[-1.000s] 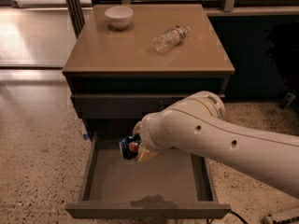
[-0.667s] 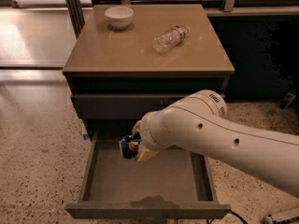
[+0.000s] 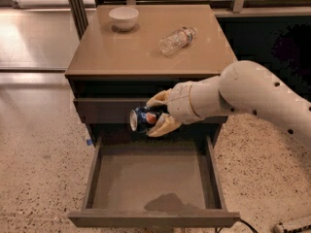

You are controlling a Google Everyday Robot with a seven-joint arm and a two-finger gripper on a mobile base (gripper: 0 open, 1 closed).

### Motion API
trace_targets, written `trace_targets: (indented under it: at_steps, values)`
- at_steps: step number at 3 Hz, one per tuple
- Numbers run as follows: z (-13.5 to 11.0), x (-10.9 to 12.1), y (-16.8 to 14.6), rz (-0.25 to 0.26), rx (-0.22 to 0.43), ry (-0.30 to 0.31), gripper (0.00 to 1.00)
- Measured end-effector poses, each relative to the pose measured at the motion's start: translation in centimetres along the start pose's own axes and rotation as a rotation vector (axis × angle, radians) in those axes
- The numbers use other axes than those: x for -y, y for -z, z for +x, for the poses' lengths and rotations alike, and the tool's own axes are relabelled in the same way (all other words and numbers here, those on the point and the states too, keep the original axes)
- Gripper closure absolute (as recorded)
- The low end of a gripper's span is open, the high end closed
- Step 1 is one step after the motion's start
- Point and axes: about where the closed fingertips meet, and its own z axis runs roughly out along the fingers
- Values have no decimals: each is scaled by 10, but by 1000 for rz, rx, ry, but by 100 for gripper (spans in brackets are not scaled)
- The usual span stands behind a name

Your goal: Pick pepsi can from middle drawer and place on counter

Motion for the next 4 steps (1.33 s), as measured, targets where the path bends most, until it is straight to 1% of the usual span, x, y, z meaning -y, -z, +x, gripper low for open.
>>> trace_targets:
  at_steps: [1, 2, 3, 4]
  values:
    - [-2, 55, 23, 53, 78, 85, 100]
    - [-7, 87, 42, 110, 96, 113, 100]
    - [-7, 87, 42, 110, 96, 114, 100]
    - [-11, 107, 44, 112, 108, 151, 100]
